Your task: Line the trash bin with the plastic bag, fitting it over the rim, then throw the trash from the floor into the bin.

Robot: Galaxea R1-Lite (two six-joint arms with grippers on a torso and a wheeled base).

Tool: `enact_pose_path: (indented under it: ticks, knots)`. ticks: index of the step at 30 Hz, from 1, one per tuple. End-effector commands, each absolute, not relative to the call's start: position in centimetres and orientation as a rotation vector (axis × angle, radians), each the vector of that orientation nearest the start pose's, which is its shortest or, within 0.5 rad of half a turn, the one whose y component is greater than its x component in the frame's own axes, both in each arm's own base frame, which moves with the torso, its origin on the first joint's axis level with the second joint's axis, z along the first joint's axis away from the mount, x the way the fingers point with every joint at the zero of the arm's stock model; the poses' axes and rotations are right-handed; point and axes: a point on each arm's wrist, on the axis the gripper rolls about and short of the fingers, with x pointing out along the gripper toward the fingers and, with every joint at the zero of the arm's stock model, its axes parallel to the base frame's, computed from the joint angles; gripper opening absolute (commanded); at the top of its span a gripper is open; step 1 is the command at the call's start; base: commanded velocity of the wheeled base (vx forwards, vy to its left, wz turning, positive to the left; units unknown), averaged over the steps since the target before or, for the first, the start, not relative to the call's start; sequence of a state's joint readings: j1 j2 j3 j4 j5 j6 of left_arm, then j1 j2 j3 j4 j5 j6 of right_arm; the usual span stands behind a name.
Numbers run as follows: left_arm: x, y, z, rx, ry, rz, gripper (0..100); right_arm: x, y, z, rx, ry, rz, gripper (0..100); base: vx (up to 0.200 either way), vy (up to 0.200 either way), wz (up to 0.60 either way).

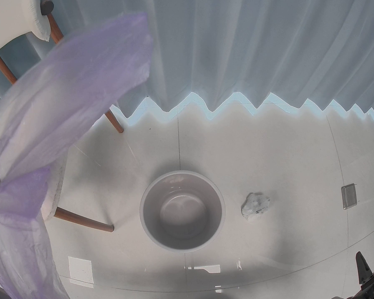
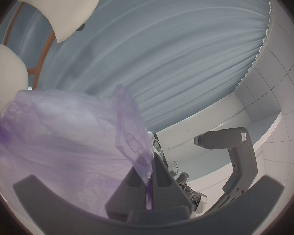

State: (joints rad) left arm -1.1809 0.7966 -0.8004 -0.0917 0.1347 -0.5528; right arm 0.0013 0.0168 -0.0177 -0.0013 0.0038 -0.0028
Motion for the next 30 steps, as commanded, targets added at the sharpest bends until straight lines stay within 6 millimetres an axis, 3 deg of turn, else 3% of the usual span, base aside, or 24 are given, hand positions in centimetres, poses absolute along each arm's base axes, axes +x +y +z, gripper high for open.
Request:
enact_pose_path:
  ticks: [1, 9, 17, 30]
  knots:
    - [3.0, -6.6, 30.0, -0.527, 0.246, -1.036, 0, -2.3, 0.0, 7.6, -0.003, -0.002, 0.006, 100, 0.000, 0.000, 0.00]
    - [5.8, -8.4, 28.0, -0.395, 0.296, -0.812, 0, -2.3, 0.0, 7.6, -0.003, -0.002, 0.006, 100, 0.000, 0.000, 0.00]
    - [8.6, -9.9, 28.0, -0.343, 0.303, -0.632, 0, -2.3, 0.0, 7.6, -0.003, -0.002, 0.006, 100, 0.000, 0.000, 0.00]
    - [9.1, -10.4, 27.9, -0.244, 0.300, -0.591, 0, -2.3, 0.0, 7.6, -0.003, -0.002, 0.006, 100, 0.000, 0.000, 0.00]
